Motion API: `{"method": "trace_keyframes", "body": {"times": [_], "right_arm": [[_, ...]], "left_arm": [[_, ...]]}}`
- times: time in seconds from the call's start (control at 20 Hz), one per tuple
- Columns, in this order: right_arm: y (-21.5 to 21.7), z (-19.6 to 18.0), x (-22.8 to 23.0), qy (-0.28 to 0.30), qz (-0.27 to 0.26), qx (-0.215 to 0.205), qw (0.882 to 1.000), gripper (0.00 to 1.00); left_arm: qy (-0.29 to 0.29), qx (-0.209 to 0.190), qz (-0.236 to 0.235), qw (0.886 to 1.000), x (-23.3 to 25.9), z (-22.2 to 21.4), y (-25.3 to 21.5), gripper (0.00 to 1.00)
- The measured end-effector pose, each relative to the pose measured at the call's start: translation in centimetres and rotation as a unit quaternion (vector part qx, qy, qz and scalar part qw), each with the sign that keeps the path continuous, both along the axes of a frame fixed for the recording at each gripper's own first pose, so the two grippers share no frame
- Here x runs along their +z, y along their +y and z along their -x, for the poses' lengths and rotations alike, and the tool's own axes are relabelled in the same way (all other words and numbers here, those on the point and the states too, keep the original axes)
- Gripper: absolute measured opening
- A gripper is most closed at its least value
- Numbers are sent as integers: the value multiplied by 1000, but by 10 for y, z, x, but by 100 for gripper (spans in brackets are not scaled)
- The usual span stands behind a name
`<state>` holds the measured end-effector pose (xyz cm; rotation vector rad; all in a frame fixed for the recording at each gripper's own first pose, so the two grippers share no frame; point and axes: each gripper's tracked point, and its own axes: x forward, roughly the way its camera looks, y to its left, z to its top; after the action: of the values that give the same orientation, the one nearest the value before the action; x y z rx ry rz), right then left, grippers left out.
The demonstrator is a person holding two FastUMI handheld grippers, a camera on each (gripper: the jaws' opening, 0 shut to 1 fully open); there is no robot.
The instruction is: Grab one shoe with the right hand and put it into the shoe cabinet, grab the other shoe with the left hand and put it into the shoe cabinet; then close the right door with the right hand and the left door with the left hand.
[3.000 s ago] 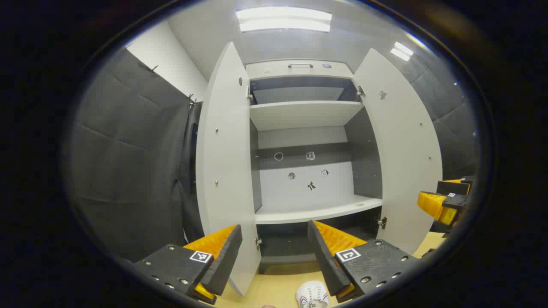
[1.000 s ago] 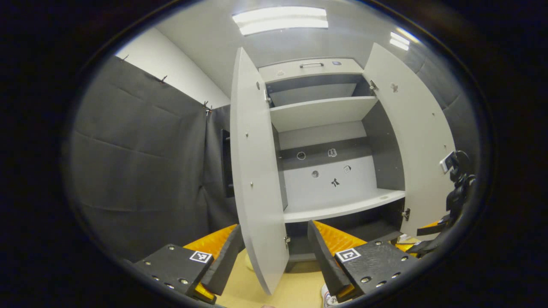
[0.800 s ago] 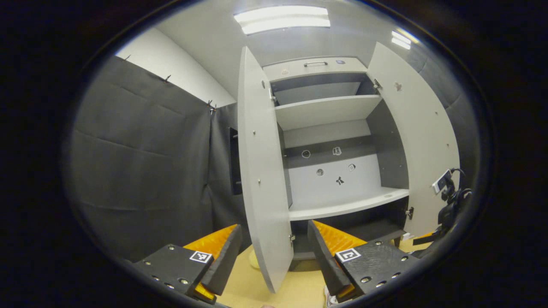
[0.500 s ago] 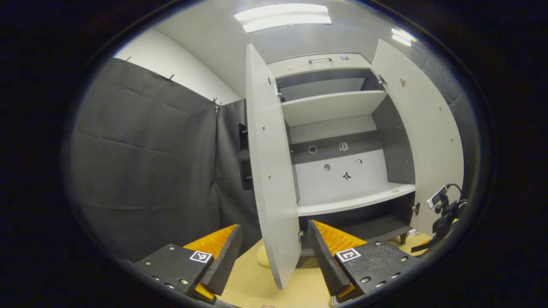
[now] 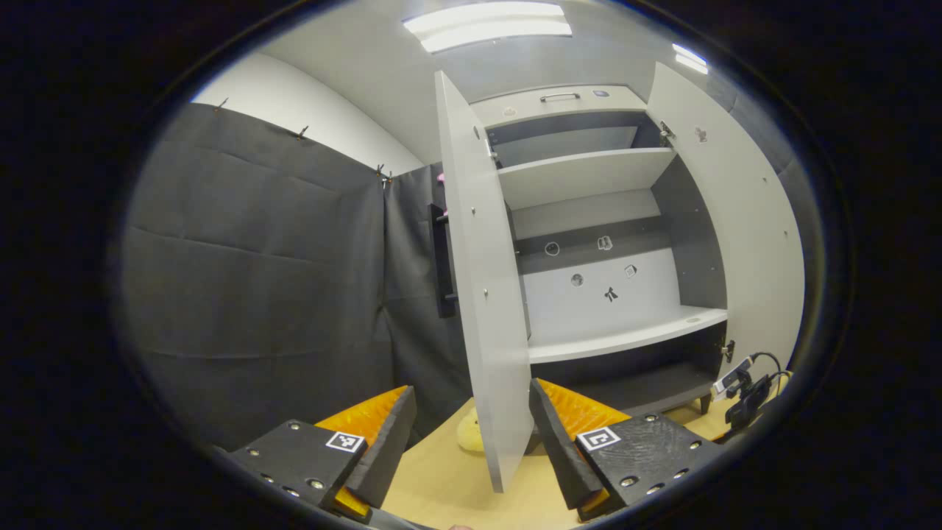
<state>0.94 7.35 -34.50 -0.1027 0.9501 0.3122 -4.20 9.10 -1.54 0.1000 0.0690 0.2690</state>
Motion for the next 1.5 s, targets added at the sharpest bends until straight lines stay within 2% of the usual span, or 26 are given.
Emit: {"method": "trace_keyframes", "body": {"times": [0.05,0.1,0.3,0.35,0.4,0.45,0.5,0.6,0.7,0.75,0.8,0.85,0.95,1.2,1.35,1.5], "right_arm": [[0,-1,-6,8,0,-3,1000,84],[2,1,-12,19,-2,-7,1000,85],[-6,-7,-25,23,20,-22,999,76],[-9,-7,-23,19,23,-33,999,57],[-10,-10,-25,19,21,-41,999,49],[-10,-9,-24,24,20,-42,999,36],[-15,-10,-25,22,31,-43,998,41],[-15,-9,-20,19,33,-48,998,27],[-12,-14,-28,11,31,-41,999,27],[-12,-14,-24,7,29,-42,999,9],[-14,-15,-20,6,25,-48,998,9],[-14,-11,-19,9,23,-48,999,2],[-15,-12,-16,8,10,-54,998,0],[-22,-14,13,-5,-42,-90,995,2],[-20,-14,31,-17,-57,-86,994,0],[-12,-18,53,-37,-77,-84,993,2]], "left_arm": [[0,1,-1,1000,0,0,0,89],[1,2,-2,1000,-1,0,0,89],[4,7,-4,1000,-2,1,2,89],[5,8,-4,1000,-2,2,2,89],[6,9,-3,1000,-3,2,2,89],[6,10,-3,1000,-2,1,3,89],[6,10,-3,1000,-3,2,3,89],[4,10,0,1000,-3,2,3,89],[3,7,2,1000,-3,2,2,89],[3,3,3,1000,-3,1,2,89],[2,0,3,1000,-2,2,2,89],[0,-3,3,1000,-1,2,1,89],[-4,-12,5,1000,-1,1,-1,89],[-5,-35,9,999,0,2,-6,89],[-8,-49,11,999,3,5,-9,89],[-12,-58,11,998,3,5,-11,89]]}}
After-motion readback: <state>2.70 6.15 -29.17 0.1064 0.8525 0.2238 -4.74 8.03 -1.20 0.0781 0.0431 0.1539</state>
